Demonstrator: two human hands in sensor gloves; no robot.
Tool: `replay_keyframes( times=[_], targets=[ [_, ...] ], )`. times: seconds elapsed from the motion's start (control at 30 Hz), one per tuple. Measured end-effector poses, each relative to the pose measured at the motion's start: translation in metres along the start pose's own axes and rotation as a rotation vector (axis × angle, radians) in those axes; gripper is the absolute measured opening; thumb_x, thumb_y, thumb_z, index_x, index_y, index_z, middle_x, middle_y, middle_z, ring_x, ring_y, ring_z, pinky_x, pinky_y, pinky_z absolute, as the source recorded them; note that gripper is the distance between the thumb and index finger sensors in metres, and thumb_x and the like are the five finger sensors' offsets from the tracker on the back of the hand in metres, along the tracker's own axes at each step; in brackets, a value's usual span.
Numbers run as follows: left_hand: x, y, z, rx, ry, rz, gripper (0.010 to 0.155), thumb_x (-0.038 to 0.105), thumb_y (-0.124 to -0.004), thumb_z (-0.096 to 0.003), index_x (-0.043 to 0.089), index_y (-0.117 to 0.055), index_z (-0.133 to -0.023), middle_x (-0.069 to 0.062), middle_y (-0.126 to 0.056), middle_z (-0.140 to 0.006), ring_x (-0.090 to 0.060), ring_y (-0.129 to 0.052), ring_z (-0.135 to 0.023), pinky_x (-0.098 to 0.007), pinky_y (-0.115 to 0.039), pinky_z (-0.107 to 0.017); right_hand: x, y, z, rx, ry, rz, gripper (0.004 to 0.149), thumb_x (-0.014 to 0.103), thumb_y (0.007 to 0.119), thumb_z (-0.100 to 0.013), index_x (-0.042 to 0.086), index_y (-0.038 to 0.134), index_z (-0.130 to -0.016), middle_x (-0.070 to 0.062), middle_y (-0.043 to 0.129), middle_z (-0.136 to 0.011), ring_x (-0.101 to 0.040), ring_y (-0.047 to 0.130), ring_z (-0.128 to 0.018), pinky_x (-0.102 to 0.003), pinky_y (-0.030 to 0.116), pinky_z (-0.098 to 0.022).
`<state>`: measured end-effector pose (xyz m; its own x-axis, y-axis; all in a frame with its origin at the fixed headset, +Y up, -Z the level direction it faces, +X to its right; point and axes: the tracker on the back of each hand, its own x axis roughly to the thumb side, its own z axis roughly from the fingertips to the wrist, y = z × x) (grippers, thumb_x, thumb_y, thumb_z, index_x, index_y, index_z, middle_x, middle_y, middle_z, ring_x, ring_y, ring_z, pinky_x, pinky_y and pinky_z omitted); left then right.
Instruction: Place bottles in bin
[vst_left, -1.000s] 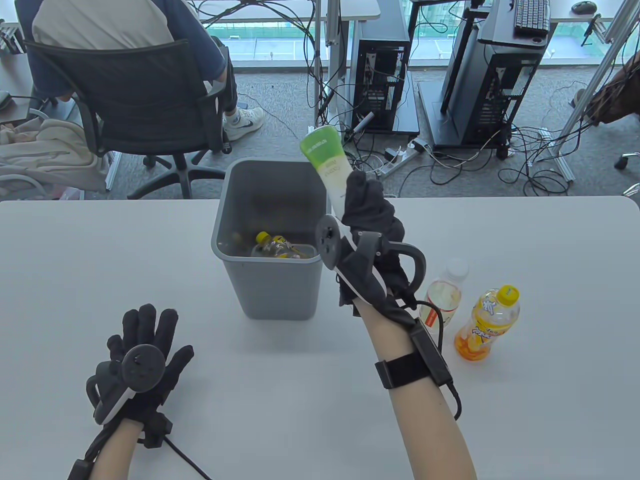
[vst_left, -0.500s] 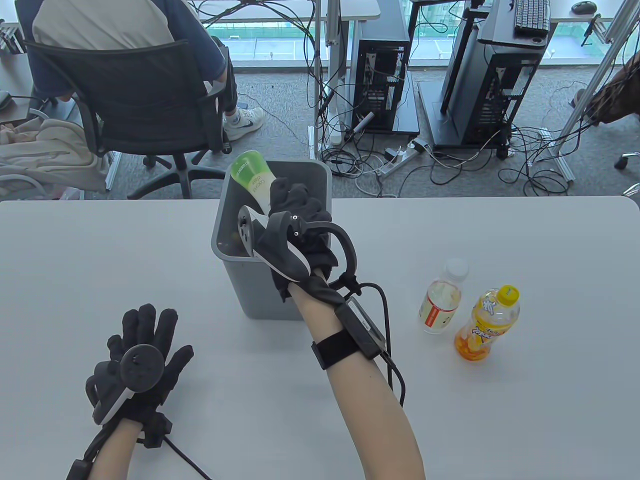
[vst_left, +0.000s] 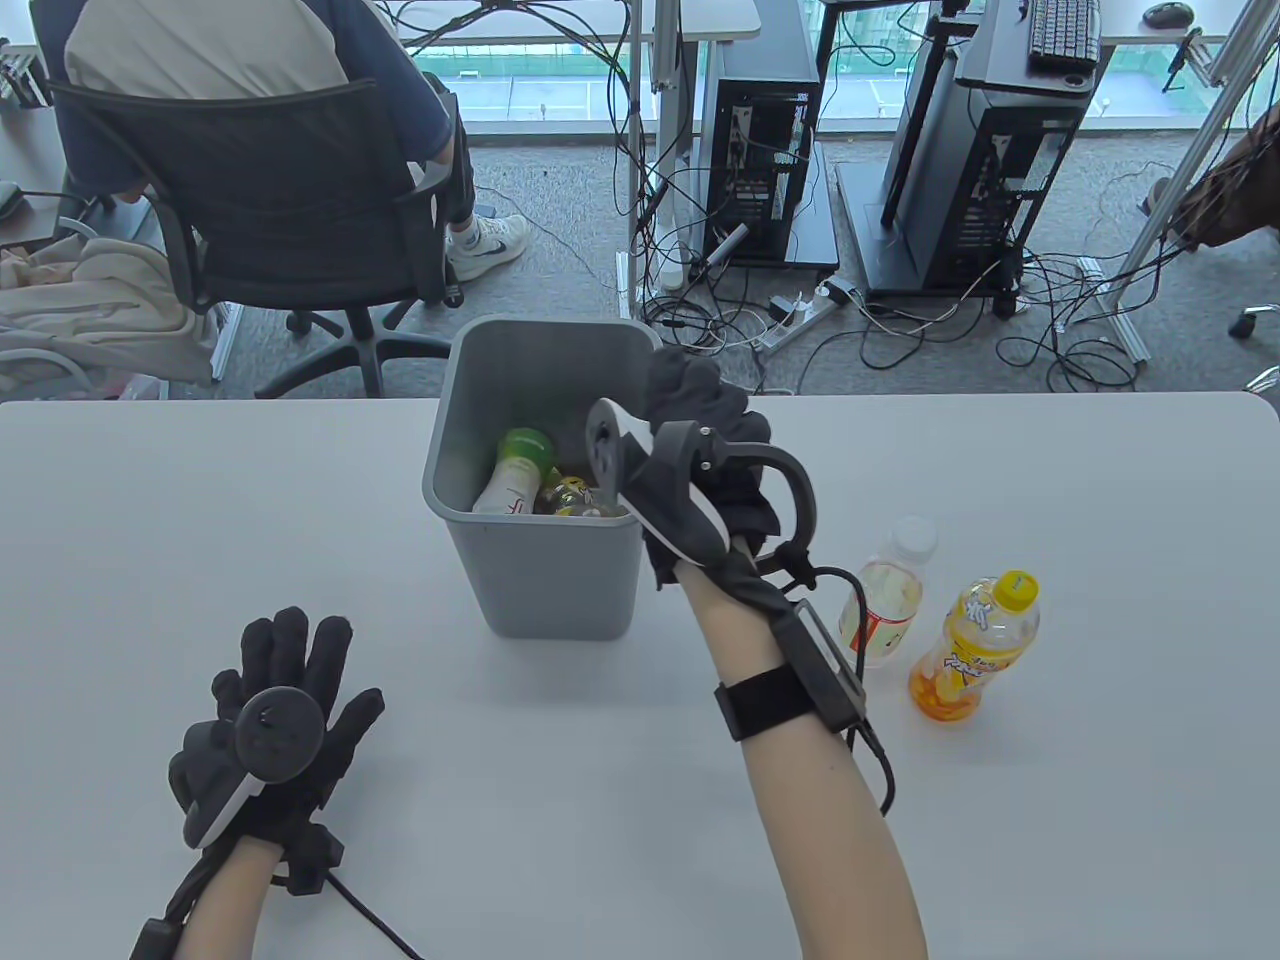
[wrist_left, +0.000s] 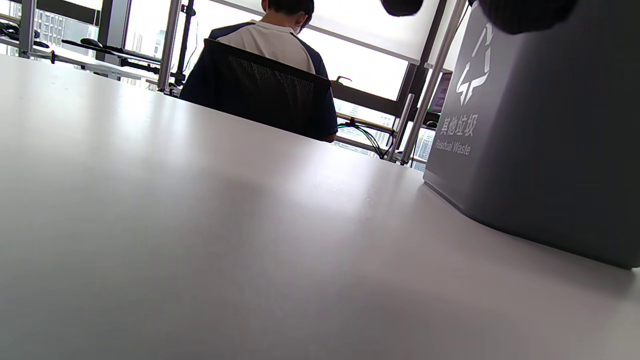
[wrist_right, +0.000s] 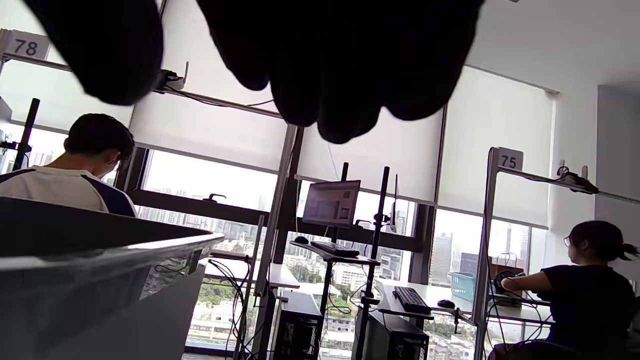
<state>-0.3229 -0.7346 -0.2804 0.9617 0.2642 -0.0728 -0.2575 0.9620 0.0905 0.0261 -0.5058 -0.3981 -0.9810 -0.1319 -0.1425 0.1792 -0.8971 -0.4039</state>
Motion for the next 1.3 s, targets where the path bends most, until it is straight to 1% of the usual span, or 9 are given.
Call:
replay_keyframes(
  times=[0.07,0.23,0.37,0.5,0.6,0.7,0.9,1.13,1.3],
  targets=[
    [0.000,0.000,0.000,-0.001,-0.001,-0.003,0.080,0.069,-0.061,-0.0492,0.039,-0.032,-0.117,-0.002,-0.019,-0.130,-0.034,-0.015,-0.123,-0.069,-0.027,-0.084,-0.026,0.008,-0.004,0.028,0.048,0.035,0.069,0.057,0.076,-0.047,0.029,0.059,-0.107,-0.003,0.073,-0.107,-0.029,0.085,-0.083,-0.043,0.077,-0.062],
    [0.000,-0.001,0.000,-0.006,0.003,-0.006,0.080,0.069,-0.060,-0.0493,0.039,-0.032,-0.117,-0.002,-0.019,-0.130,-0.034,-0.015,-0.122,-0.069,-0.027,-0.084,-0.090,0.031,-0.008,0.141,0.190,-0.029,0.065,0.052,0.080,-0.047,0.029,0.063,-0.105,-0.005,0.075,-0.106,-0.030,0.086,-0.081,-0.044,0.076,-0.061],
    [0.001,-0.001,0.000,-0.011,0.003,-0.013,0.080,0.069,-0.060,-0.0494,0.039,-0.031,-0.117,-0.001,-0.019,-0.130,-0.034,-0.015,-0.122,-0.069,-0.027,-0.084,-0.125,0.051,-0.006,0.294,0.233,0.015,0.067,0.055,0.079,-0.046,0.029,0.062,-0.106,-0.005,0.073,-0.107,-0.030,0.085,-0.083,-0.044,0.076,-0.062],
    [0.002,-0.002,-0.001,-0.018,0.002,-0.026,0.080,0.069,-0.060,-0.0493,0.039,-0.031,-0.117,-0.002,-0.019,-0.130,-0.035,-0.015,-0.122,-0.069,-0.027,-0.084,-0.143,0.068,-0.001,0.425,0.243,0.020,0.069,0.056,0.080,-0.046,0.028,0.062,-0.106,-0.006,0.073,-0.107,-0.032,0.084,-0.083,-0.046,0.075,-0.062],
    [0.003,-0.003,-0.001,-0.022,0.003,-0.037,0.080,0.069,-0.060,-0.0495,0.039,-0.031,-0.117,-0.002,-0.018,-0.130,-0.035,-0.015,-0.122,-0.069,-0.027,-0.084,-0.148,0.080,0.002,0.521,0.220,0.070,0.071,0.057,0.080,-0.045,0.029,0.060,-0.108,-0.006,0.071,-0.109,-0.032,0.083,-0.085,-0.047,0.072,-0.066],
    [0.004,-0.004,-0.001,-0.024,0.002,-0.042,0.080,0.069,-0.060,-0.0493,0.039,-0.031,-0.117,-0.002,-0.018,-0.130,-0.035,-0.015,-0.122,-0.069,-0.027,-0.084,-0.148,0.090,0.005,0.544,0.210,0.118,0.074,0.056,0.081,-0.045,0.029,0.056,-0.110,-0.007,0.070,-0.110,-0.033,0.081,-0.087,-0.049,0.070,-0.068],
    [0.004,-0.004,-0.001,-0.026,0.004,-0.041,0.080,0.069,-0.060,-0.0494,0.039,-0.031,-0.117,-0.002,-0.018,-0.130,-0.035,-0.015,-0.122,-0.069,-0.027,-0.084,-0.145,0.108,0.007,0.612,0.197,0.157,0.070,0.053,0.083,-0.045,0.030,0.061,-0.107,-0.004,0.076,-0.104,-0.029,0.086,-0.080,-0.046,0.073,-0.065],
    [0.004,-0.004,-0.001,-0.026,0.004,-0.041,0.080,0.069,-0.060,-0.0493,0.039,-0.031,-0.117,-0.002,-0.018,-0.130,-0.035,-0.015,-0.122,-0.069,-0.027,-0.084,-0.135,0.106,0.007,0.567,0.160,0.166,0.066,0.050,0.085,-0.044,0.030,0.065,-0.103,-0.004,0.078,-0.102,-0.027,0.089,-0.075,-0.044,0.075,-0.062],
    [0.004,-0.005,-0.001,-0.034,0.006,-0.040,0.080,0.069,-0.060,-0.0493,0.039,-0.031,-0.117,-0.002,-0.018,-0.130,-0.035,-0.015,-0.122,-0.069,-0.027,-0.083,-0.125,0.088,0.006,0.447,0.121,0.125,0.063,0.048,0.086,-0.043,0.030,0.068,-0.101,-0.004,0.078,-0.101,-0.025,0.091,-0.073,-0.043,0.078,-0.062]
  ],
)
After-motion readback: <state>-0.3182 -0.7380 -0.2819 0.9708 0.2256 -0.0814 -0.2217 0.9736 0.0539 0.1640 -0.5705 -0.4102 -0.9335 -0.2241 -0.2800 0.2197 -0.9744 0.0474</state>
